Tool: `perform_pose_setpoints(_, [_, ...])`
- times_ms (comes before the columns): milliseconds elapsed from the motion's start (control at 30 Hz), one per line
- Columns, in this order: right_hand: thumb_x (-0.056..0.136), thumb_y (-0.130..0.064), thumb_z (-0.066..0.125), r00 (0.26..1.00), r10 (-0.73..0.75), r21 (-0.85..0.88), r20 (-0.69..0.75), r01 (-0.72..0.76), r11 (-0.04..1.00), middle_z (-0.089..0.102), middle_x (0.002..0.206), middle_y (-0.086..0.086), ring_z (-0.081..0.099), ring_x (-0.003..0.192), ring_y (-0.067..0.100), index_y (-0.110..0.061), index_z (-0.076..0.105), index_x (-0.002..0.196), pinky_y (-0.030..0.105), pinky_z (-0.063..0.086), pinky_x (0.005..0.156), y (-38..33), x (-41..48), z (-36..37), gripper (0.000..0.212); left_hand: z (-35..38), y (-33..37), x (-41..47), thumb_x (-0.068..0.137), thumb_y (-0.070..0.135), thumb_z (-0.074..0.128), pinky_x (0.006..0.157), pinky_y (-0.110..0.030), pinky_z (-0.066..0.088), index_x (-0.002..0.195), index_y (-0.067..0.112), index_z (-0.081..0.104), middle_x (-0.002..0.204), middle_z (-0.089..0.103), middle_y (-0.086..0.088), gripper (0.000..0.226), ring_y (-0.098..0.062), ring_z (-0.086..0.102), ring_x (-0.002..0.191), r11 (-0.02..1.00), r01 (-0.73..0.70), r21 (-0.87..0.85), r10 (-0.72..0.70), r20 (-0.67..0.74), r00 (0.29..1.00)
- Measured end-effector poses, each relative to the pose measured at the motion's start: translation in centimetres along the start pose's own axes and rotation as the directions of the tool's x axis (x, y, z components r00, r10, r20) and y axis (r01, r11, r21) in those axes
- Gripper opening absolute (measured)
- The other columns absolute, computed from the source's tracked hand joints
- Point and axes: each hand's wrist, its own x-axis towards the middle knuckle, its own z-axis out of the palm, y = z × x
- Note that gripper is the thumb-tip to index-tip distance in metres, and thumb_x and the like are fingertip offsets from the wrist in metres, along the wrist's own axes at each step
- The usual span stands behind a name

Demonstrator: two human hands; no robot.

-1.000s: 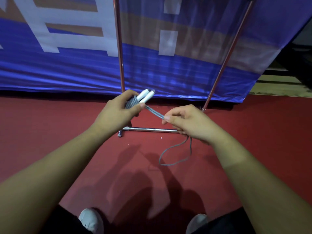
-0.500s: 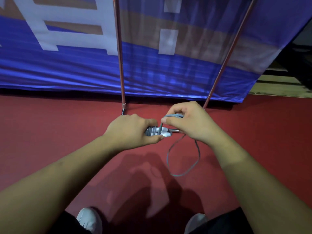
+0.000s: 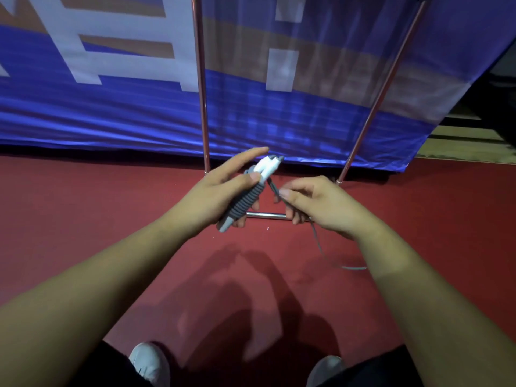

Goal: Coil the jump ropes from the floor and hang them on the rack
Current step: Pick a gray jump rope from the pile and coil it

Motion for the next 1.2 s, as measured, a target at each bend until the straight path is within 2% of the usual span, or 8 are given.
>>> perform_pose_setpoints(400, [0.090, -0.027, 0.070, 0.996, 0.022, -0.180, -0.091, -0.038, 0.983, 0.042, 0.045, -0.007, 0.040, 0.040, 0.010, -0.017, 0.067, 0.083, 0.021, 0.032, 0.045, -0.7, -0.6, -0.5, 0.013, -2.8, -1.0, 1.0, 0.092, 0.037, 0.066, 0.058, -0.041, 0.052, 0.097, 0.030, 0.064, 0.068, 0.066, 0.001, 0.008, -0.023, 0.057, 0.054, 0.964, 0.143, 0.223, -0.078, -0.276, 0.958])
perform_pose_setpoints(533, [0.090, -0.024, 0.070, 0.998, -0.058, -0.234, -0.039, 0.047, 0.971, 0.041, 0.045, -0.013, 0.034, 0.044, 0.004, -0.016, 0.073, 0.084, 0.017, 0.026, 0.048, -1.7, -0.7, 0.4, 0.011, -2.9, -1.6, 0.6, 0.087, 0.057, 0.061, 0.065, -0.036, 0.052, 0.100, 0.036, 0.050, 0.079, 0.069, 0.006, 0.028, -0.021, 0.068, 0.064, 0.591, 0.210, 0.779, 0.023, -0.276, 0.961])
perform_pose_setpoints(633, [0.089, -0.024, 0.070, 0.996, -0.080, -0.196, -0.027, 0.073, 0.978, 0.044, 0.049, -0.011, 0.036, 0.047, 0.002, -0.014, 0.073, 0.079, 0.017, 0.028, 0.048, -2.2, -0.7, 1.2, 0.014, -1.7, -1.9, 0.5, 0.090, 0.054, 0.057, 0.064, -0.036, 0.042, 0.106, 0.030, 0.043, 0.090, 0.066, 0.001, 0.032, -0.032, 0.065, 0.085, 0.338, 0.181, 0.923, 0.068, -0.216, 0.974])
perform_pose_setpoints(733, [0.089, -0.023, 0.070, 0.991, -0.096, -0.177, -0.096, 0.078, 0.981, 0.045, 0.047, -0.013, 0.036, 0.046, 0.002, -0.014, 0.074, 0.077, 0.015, 0.027, 0.048, -2.2, -0.7, 1.5, 0.016, -1.0, -2.1, 0.3, 0.090, 0.052, 0.055, 0.064, -0.035, 0.040, 0.106, 0.030, 0.042, 0.082, 0.054, 0.005, 0.031, -0.032, 0.064, 0.089, 0.247, 0.093, 0.965, -0.010, -0.093, 0.996])
perform_pose_setpoints(867, [0.086, -0.022, 0.073, 0.980, -0.136, -0.181, -0.143, 0.109, 0.977, 0.067, 0.063, -0.006, 0.050, 0.057, 0.001, -0.017, 0.076, 0.079, 0.023, 0.040, 0.056, -2.0, -0.8, 1.4, 0.009, -0.3, -2.2, -0.4, 0.082, 0.057, 0.056, 0.066, -0.034, 0.047, 0.105, 0.034, 0.050, 0.073, 0.054, 0.006, 0.033, -0.023, 0.063, 0.080, 0.278, -0.002, 0.961, -0.130, 0.039, 0.991])
perform_pose_setpoints(967, [0.083, -0.021, 0.077, 0.972, -0.135, -0.145, -0.192, 0.108, 0.983, 0.071, 0.069, -0.006, 0.057, 0.064, 0.000, -0.015, 0.076, 0.078, 0.018, 0.043, 0.060, -1.8, -0.7, 1.1, 0.008, 0.4, -2.0, -0.7, 0.078, 0.077, 0.053, 0.065, -0.030, 0.046, 0.105, 0.042, 0.056, 0.065, 0.057, 0.011, 0.044, -0.004, 0.053, 0.051, 0.330, -0.043, 0.943, -0.187, 0.110, 0.976])
perform_pose_setpoints(1100, [0.080, -0.021, 0.080, 0.957, -0.096, -0.065, -0.275, 0.081, 0.995, 0.061, 0.053, -0.018, 0.053, 0.051, -0.005, -0.013, 0.074, 0.074, 0.008, 0.036, 0.054, -1.7, -0.6, 0.5, 0.011, 1.2, -1.3, -1.0, 0.079, 0.078, 0.053, 0.061, -0.029, 0.052, 0.102, 0.046, 0.061, 0.064, 0.065, 0.005, 0.040, -0.007, 0.059, 0.043, 0.544, -0.067, 0.836, -0.176, 0.192, 0.966])
perform_pose_setpoints(1200, [0.079, -0.021, 0.081, 0.946, -0.034, 0.023, -0.324, 0.043, 0.999, 0.055, 0.048, -0.017, 0.046, 0.045, 0.000, -0.012, 0.070, 0.075, 0.011, 0.035, 0.051, -0.7, -0.2, -0.2, 0.015, 1.2, -1.0, -1.3, 0.085, 0.064, 0.059, 0.058, -0.033, 0.053, 0.089, 0.029, 0.057, 0.067, 0.065, -0.001, 0.036, -0.017, 0.064, 0.047, 0.719, -0.088, 0.689, -0.089, 0.217, 0.972])
